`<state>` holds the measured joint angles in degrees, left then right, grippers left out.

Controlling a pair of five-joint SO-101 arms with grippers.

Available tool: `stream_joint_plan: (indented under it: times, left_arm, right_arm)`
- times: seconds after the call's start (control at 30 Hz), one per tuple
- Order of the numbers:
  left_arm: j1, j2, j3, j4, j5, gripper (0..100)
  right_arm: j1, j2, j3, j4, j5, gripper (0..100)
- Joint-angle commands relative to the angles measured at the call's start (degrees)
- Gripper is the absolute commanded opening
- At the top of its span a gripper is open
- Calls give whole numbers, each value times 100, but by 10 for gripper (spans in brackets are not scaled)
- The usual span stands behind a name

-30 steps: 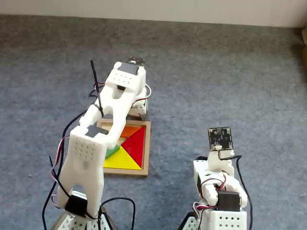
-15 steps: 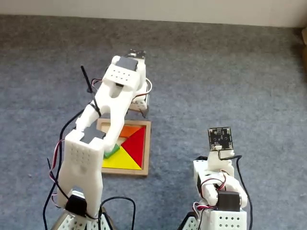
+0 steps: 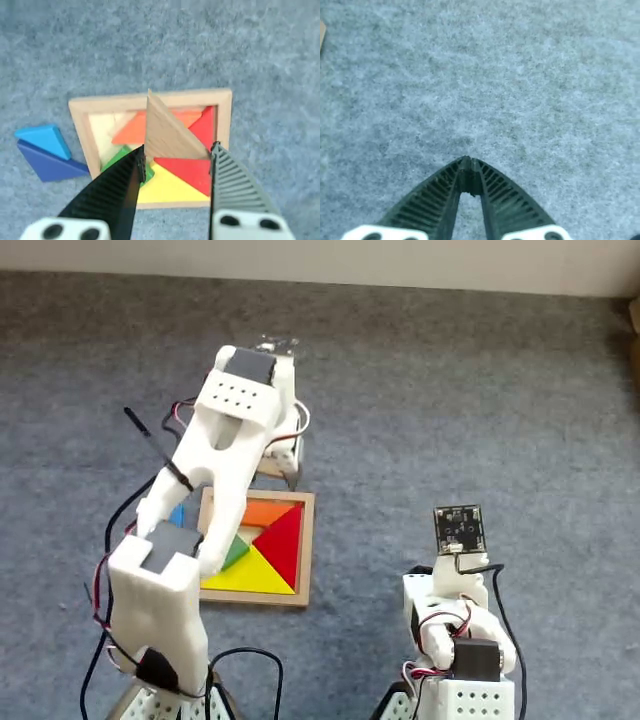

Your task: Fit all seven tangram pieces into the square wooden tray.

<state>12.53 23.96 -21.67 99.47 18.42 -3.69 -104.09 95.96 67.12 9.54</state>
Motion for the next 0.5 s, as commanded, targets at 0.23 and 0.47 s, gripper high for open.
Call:
stream_joint_plan:
  times: [0.23, 0.47]
  left_arm:
    - [48, -2167, 2431, -589, 18, 158]
    - [-119, -3081, 3987, -1582, 70, 161]
  right_arm:
    - [75, -57, 541, -119, -62, 5]
    - [75, -57, 541, -119, -62, 5]
